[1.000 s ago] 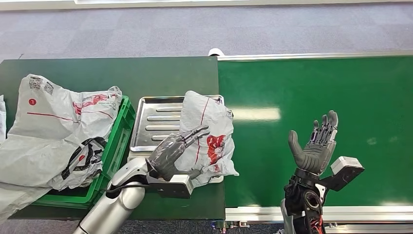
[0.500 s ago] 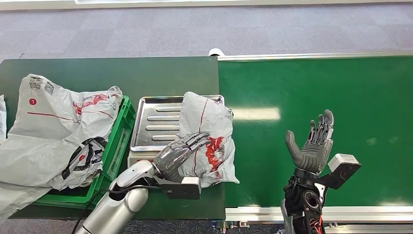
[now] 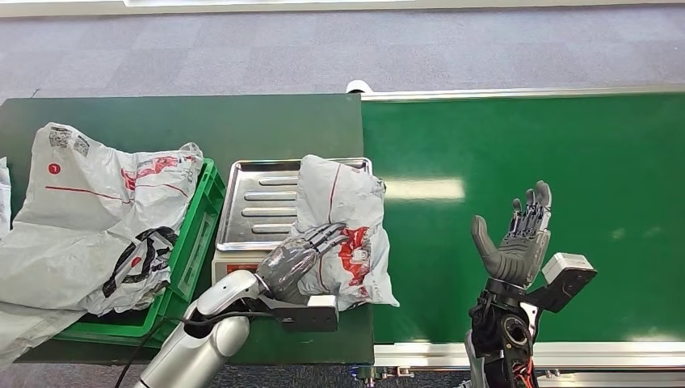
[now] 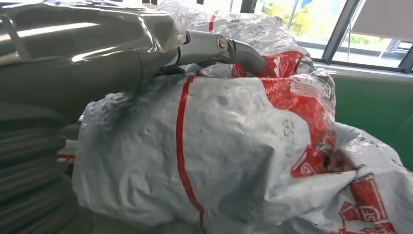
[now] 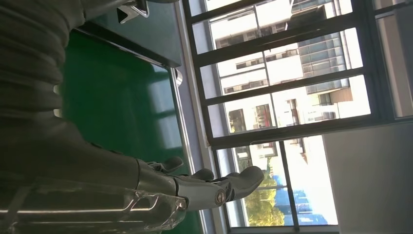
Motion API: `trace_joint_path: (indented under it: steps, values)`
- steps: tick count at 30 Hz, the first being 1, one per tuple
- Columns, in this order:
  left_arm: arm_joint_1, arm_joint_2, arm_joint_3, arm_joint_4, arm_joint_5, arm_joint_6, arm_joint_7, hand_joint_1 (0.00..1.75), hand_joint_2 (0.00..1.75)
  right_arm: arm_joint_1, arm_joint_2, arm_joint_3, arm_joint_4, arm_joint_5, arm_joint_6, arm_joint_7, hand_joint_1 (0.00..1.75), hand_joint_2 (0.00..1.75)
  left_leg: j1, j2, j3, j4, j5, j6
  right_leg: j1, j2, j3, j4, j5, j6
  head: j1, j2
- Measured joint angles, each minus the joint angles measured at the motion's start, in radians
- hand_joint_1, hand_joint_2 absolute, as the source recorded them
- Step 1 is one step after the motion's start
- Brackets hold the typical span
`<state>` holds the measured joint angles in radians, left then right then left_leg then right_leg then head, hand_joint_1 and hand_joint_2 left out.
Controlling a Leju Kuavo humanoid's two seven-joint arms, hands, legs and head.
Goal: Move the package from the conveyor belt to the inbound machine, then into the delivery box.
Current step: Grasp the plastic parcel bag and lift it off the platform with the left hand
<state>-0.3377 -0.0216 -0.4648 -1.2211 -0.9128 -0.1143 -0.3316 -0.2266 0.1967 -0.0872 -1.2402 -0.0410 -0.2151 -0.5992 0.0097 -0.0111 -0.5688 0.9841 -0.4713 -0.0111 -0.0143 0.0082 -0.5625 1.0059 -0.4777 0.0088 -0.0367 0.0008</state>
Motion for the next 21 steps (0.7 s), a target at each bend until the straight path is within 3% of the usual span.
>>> trace_joint_path:
  steps: [13,21]
  values:
    - [0.031,-0.017,0.024,-0.057,0.059,0.045,-0.119,1.75,1.75,0.002,0.007,-0.007,-0.009,0.003,0.006,0.005,0.00,1.75,0.000,0.000,0.000,0.000,0.000,0.000,0.000,0.000,0.000,0.000,0.000,0.000,0.000,0.000]
    - [0.085,-0.048,0.072,-0.135,0.061,0.334,-0.215,1.75,1.75,0.018,0.010,-0.011,-0.025,0.003,0.011,0.002,0.00,1.75,0.000,0.000,0.000,0.000,0.000,0.000,0.000,0.000,-0.001,0.000,0.000,0.000,0.000,0.000]
